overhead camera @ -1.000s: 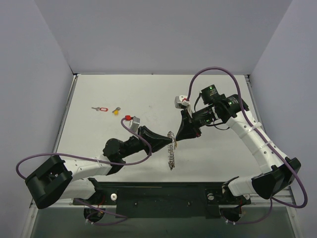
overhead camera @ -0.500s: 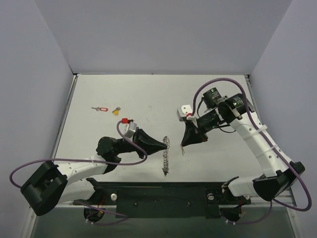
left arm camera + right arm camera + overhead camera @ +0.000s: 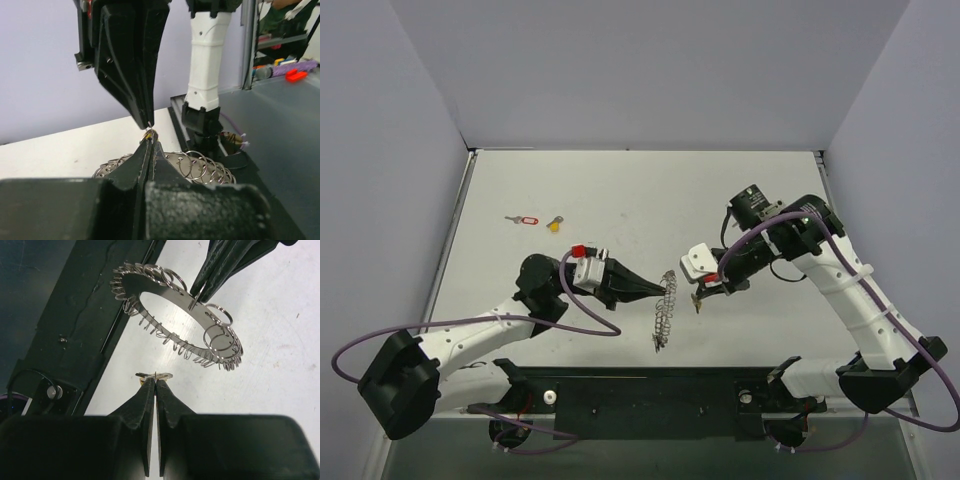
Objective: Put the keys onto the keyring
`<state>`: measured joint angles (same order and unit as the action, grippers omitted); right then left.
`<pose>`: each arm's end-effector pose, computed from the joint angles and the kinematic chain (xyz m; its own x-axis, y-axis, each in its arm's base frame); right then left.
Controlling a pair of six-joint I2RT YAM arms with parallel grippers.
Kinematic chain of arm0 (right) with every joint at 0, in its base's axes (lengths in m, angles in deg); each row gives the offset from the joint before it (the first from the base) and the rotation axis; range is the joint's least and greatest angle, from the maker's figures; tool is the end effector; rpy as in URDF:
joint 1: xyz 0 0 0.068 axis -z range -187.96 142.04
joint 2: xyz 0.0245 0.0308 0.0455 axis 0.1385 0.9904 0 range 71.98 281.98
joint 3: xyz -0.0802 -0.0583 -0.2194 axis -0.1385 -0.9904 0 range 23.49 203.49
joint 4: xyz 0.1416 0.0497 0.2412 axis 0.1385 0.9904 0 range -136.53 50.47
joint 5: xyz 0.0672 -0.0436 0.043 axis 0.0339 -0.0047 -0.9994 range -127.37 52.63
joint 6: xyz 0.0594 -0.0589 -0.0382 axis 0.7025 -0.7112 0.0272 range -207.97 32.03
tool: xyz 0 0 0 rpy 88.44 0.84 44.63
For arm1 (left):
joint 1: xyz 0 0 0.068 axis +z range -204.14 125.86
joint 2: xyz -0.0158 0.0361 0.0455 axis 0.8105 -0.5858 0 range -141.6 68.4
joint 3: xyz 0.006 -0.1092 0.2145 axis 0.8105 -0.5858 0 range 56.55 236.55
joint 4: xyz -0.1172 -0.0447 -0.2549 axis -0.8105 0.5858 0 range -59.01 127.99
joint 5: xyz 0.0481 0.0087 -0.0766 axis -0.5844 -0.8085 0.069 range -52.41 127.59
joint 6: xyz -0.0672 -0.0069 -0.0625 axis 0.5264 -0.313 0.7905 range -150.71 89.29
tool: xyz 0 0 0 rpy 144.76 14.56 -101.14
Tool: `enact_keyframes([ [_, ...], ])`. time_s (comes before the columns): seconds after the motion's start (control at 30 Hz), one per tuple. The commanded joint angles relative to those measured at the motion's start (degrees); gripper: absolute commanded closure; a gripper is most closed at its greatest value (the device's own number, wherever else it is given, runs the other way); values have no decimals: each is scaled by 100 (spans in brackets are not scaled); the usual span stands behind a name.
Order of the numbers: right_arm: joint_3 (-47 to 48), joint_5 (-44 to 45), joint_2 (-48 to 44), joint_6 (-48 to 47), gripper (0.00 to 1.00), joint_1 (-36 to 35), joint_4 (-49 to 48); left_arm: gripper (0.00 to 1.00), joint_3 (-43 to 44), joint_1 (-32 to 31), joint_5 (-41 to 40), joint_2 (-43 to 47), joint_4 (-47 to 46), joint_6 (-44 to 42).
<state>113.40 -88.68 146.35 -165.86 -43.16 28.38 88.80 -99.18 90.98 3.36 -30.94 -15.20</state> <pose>0.1793 0.2054 0.3575 0.5226 -0.3795 -0.7635 -0.8312 -0.4258 -0.3573 0.1573 -0.2513 0.2874 0.0863 -0.3119 -0.9462 0.9760 -0.1641 0.1431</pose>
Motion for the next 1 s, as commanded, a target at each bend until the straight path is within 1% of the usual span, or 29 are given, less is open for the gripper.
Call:
enact_keyframes([
  [0.0, 334, 533, -19, 502, 100, -57, 270, 100, 545, -23, -126, 175, 1515, -1521],
  [0.07, 326, 796, -28, 573, 100, -57, 129, 100, 616, -23, -363, 202, 1964, -2119],
  [0.1, 421, 911, -28, 625, 100, -48, 42, 100, 633, -23, -486, 202, 2114, -2253],
  [0.13, 492, 1191, 59, 660, 100, -48, 15, 100, 660, -14, -565, 219, 2306, -2506],
  [0.2, 956, 1525, 226, 870, 100, -5, -21, 100, 747, -14, -776, 237, 2684, -3017],
  [0.23, 1089, 1588, 306, 880, 100, 22, 127, 100, 809, -14, -899, 237, 2782, -3314],
  [0.27, 1369, 1632, 446, 907, 100, 57, 233, 100, 835, -14, -961, 254, 2887, -3404],
  [0.37, 1486, 1291, 517, 925, 100, 224, 331, 100, 739, -14, -1277, 394, 2722, -3633],
  [0.47, 1101, 1342, 421, 854, 100, 215, 173, 100, 625, -14, -1506, 544, 2748, -3871],
  [0.57, 678, 1728, 132, 626, 100, 154, -213, 100, 423, -23, -1717, 737, 2748, -4151],
  [0.67, 598, 1747, 16, 1055, 100, 119, -644, 100, 370, -23, -1840, 861, 2985, -4433],
  [0.77, 476, 1799, -185, 995, 100, -39, -943, 100, 265, -14, -1928, 922, 2871, -4513],
  [0.8, 214, 1869, -264, 1003, 100, -161, -1353, 100, 229, -5, -1981, 931, 2862, -4556],
  [0.83, -154, 2114, -500, 1204, 100, -250, -1609, 100, 212, -5, -2025, 923, 2740, -4539],
  [0.87, -401, 2255, -633, 1232, 100, -459, -2090, 100, 125, 21, -2051, 922, 2652, -4487],
  [0.9, -761, 2570, -869, 1075, 100, -618, -2243, 100, 89, 30, -2069, 922, 2495, -4495],
  [0.93, -973, 2721, -993, 1091, 100, -889, -2671, 100, 19, 30, -2234, 922, 2415, -4469],
  [0.97, -1341, 2984, -1203, 1239, 100, -996, -2980, 100, -8, 21, -2280, 905, 2179, -4390],
])
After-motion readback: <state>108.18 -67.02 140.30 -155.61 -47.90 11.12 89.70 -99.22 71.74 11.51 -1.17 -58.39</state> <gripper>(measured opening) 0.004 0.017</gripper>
